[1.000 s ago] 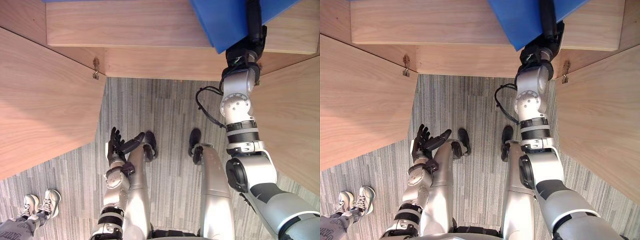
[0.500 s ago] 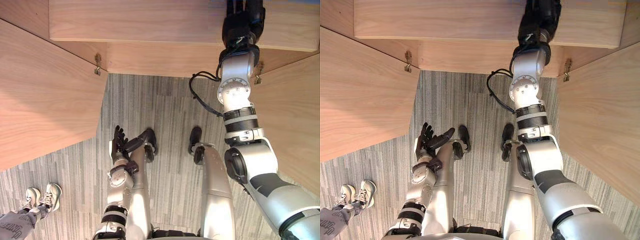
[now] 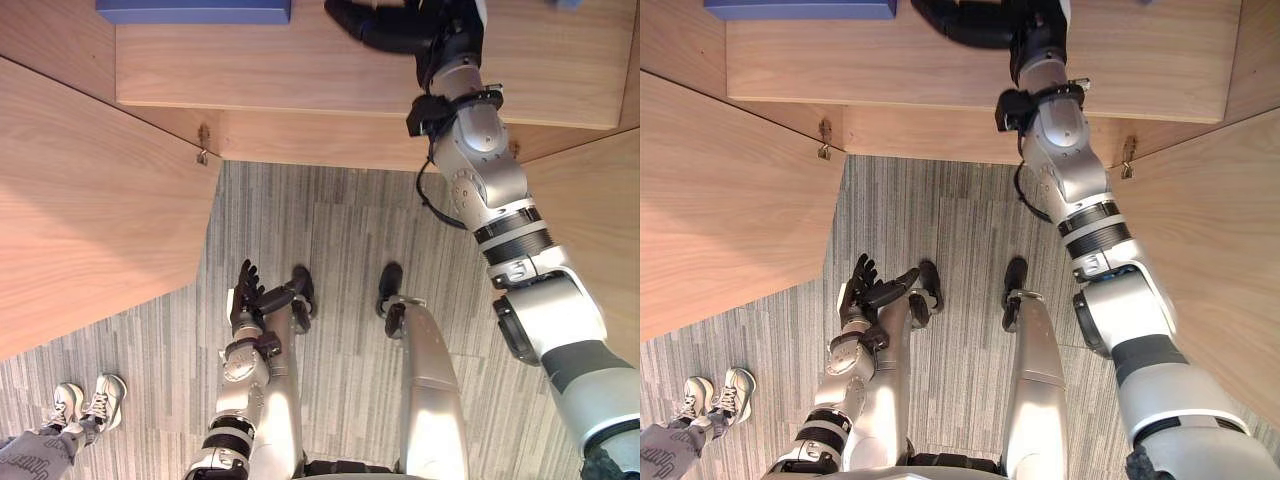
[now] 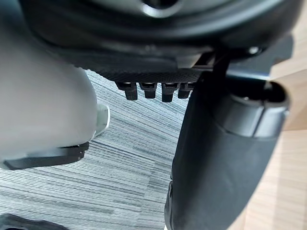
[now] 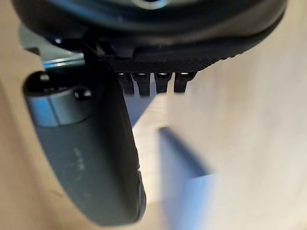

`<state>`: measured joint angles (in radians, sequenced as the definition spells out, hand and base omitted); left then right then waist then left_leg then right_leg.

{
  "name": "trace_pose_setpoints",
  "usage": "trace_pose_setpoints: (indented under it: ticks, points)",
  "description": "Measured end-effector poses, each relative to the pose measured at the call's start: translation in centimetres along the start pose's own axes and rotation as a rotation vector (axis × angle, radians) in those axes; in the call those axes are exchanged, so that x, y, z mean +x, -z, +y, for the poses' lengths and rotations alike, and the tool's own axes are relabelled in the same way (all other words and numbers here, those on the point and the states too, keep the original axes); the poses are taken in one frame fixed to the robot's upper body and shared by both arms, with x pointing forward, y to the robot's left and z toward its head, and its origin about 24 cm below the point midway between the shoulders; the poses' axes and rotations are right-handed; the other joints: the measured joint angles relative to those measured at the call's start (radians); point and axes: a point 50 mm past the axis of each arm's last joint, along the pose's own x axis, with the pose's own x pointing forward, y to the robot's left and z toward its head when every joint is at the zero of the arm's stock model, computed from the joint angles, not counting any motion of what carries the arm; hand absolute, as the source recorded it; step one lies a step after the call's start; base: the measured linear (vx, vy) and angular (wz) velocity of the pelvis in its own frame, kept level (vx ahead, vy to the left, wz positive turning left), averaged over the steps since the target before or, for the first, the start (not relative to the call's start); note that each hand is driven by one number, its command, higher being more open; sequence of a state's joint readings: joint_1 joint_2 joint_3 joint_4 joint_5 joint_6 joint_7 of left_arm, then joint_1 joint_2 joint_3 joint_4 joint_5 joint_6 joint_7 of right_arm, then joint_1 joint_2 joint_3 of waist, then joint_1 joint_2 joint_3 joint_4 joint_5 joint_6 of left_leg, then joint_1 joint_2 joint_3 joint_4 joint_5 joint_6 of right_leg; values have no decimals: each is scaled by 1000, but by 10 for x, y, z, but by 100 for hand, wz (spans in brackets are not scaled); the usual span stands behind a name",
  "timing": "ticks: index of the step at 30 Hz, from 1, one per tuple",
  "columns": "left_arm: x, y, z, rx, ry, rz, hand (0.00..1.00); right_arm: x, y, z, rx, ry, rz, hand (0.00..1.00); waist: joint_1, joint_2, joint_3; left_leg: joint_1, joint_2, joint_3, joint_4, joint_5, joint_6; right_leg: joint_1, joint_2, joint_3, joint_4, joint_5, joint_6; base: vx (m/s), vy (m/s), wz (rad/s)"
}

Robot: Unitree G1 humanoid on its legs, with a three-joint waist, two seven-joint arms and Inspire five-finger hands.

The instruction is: Walk over to the cabinet, pick up the folder, carry it to the office cabinet, place the folder inside the office cabinet, then close the office cabinet door

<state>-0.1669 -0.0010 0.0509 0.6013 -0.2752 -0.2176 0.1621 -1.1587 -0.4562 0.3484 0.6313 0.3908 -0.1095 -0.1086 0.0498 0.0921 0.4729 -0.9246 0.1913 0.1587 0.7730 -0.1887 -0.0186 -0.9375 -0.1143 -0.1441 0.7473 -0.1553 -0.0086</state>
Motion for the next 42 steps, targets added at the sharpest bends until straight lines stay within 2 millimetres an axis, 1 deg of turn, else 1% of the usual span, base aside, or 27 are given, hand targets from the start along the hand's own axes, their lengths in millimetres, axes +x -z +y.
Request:
trace_pose_setpoints:
  ticks: [2,3,6,8,12,14,16,17,18,19,21,23,26,30,34,37,42]
  points:
    - [0,0,2,7,8,3,100,-7,20,-3,-113,-39,85,0,1,0,0,0,-1,1,-3,0,0,0,-1,0,-2,0,0,0,0,0]
    - [0,0,2,7,10,2,100,-9,25,-4,-124,-44,103,0,1,0,0,0,-1,2,-3,0,0,0,-1,-1,-2,0,0,0,0,0]
    - [0,1,2,10,12,6,100,-12,30,-7,-160,-54,116,0,-2,-3,-2,3,-1,5,-3,0,0,1,-2,0,-1,0,0,0,0,0]
    - [1,2,4,15,8,8,100,-20,42,-8,-149,-60,152,0,0,-13,-7,5,-1,10,-4,0,0,2,-3,1,1,0,0,-41,-19,0]
    - [1,3,6,21,11,14,100,-33,56,-9,-56,-38,180,0,2,-19,-10,9,-1,15,-3,-1,1,6,-5,2,1,-1,0,-42,-15,0]
    - [2,3,7,19,15,15,100,-36,61,-8,92,16,189,0,2,-20,-10,9,0,17,-3,-2,2,6,-5,3,-2,-1,0,-34,-14,0]
    - [2,3,7,16,12,15,100,-36,62,-7,178,51,186,0,2,-20,-10,9,0,18,-3,-2,2,5,-4,3,-4,-1,0,-17,-9,0]
    - [2,3,7,15,11,16,100,-36,62,-7,207,63,185,0,1,-20,-10,9,1,19,-3,-2,2,5,-4,3,-4,-1,0,0,0,0]
    - [3,2,7,10,6,16,100,-35,61,-6,281,98,180,0,1,-21,-11,8,1,19,-3,-2,2,3,-4,4,-4,-1,0,0,0,0]
    - [3,2,8,9,5,16,100,-35,60,-5,301,110,176,0,1,-22,-11,6,1,19,-3,-2,2,0,-4,4,-4,-1,0,0,0,0]
    - [4,0,8,-7,-1,11,100,-29,54,-2,365,152,155,0,2,-22,-11,-4,2,20,-1,-2,2,-11,-3,5,-4,0,1,0,0,0]
    - [4,0,9,-18,-7,10,100,-26,50,-1,372,164,147,0,2,-22,-11,-10,3,21,-1,-2,2,-17,-2,6,-4,1,1,0,0,0]
    - [6,-2,8,-23,-15,4,100,-13,37,1,379,201,127,0,3,-22,-11,-24,3,18,-2,-1,3,-31,-2,6,-5,2,2,0,0,0]
    - [7,-5,7,-45,-30,-3,100,2,24,1,295,227,117,0,5,-21,-12,-38,1,17,-7,3,5,-43,-2,6,-14,8,4,0,0,0]
    - [7,-5,7,-45,-36,-5,100,14,13,-5,187,263,125,0,4,-21,-12,-42,-15,16,-41,25,10,-46,-14,2,-32,22,7,-18,2,9]
    - [8,-6,7,-45,-43,-11,100,18,7,-12,148,282,126,0,5,-21,-12,-49,-30,17,-58,41,12,-58,-26,2,-34,28,7,-40,-5,11]
    - [8,-9,6,-48,-48,-21,100,20,-1,-24,126,307,104,0,8,-20,-12,-74,-32,17,-65,57,17,-75,-31,-9,-41,44,5,-44,-7,7]
